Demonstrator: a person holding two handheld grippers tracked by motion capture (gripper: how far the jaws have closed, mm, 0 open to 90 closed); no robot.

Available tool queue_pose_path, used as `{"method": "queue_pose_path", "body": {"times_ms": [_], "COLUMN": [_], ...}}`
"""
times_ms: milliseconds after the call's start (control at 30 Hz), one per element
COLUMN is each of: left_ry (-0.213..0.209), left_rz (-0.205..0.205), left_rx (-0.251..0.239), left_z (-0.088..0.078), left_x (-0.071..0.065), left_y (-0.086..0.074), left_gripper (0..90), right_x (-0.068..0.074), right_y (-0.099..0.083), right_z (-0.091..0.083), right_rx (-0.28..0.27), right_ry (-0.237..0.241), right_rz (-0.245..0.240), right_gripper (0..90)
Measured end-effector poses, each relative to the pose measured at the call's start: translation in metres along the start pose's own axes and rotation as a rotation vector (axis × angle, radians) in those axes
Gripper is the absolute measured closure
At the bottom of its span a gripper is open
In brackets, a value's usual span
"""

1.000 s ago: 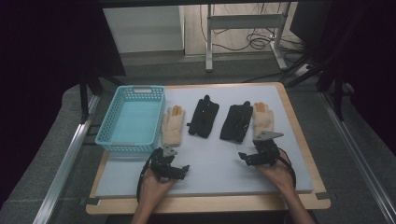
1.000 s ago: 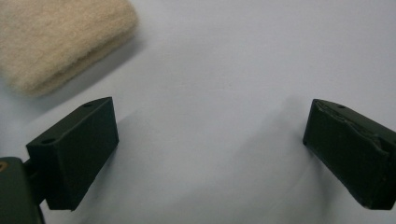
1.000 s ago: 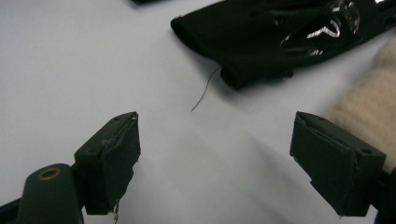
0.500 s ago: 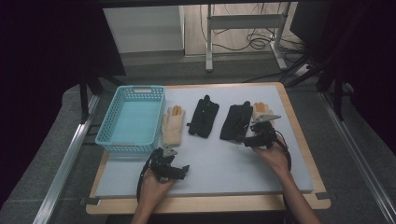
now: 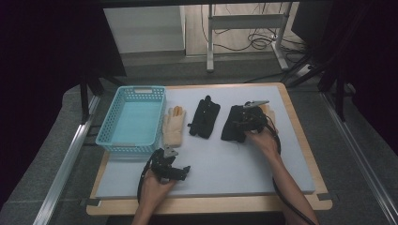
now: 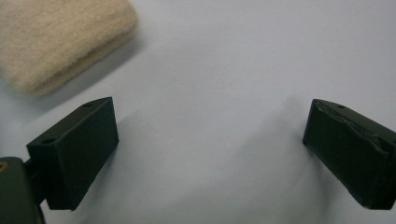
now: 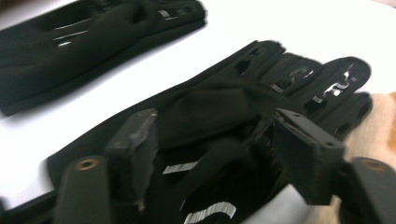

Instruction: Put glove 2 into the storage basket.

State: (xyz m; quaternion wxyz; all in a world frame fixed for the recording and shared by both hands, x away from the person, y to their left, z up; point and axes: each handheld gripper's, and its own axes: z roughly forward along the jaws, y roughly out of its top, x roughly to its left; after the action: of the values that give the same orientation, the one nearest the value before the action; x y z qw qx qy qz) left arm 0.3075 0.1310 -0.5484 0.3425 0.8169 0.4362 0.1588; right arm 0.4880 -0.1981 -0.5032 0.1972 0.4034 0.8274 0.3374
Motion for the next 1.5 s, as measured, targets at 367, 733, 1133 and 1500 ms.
{"method": "queue_pose_path", "body": {"times_ms": [367, 733, 1133, 1500], "left_ry": [-0.001, -0.001, 0.0, 0.001], "left_rz": [0.0, 0.0, 0.003, -0.003], "left_rx": [-0.002, -0.002, 0.0, -0.005], "left_z": [0.0, 0.0, 0.0, 0.0], "left_x": [0.0, 0.0, 0.0, 0.0], "left_y": [0.0, 0.0, 0.0, 0.0], "left_gripper": [3.8, 3.8, 3.8, 3.8], "right_x": [-0.001, -0.001, 0.051, 0.122], "right_y": [-0.001, 0.0, -0.006, -0.05], "right_z": [0.02, 0.003, -0.075, -0.078], "right_rx": [0.063, 0.042, -0.057, 0.007], "right_ry": [-0.006, 0.068, 0.27, 0.337], "right_rz": [0.012, 0.027, -0.021, -0.116], "right_gripper": [57.3, 82.6, 82.1, 58.8]}}
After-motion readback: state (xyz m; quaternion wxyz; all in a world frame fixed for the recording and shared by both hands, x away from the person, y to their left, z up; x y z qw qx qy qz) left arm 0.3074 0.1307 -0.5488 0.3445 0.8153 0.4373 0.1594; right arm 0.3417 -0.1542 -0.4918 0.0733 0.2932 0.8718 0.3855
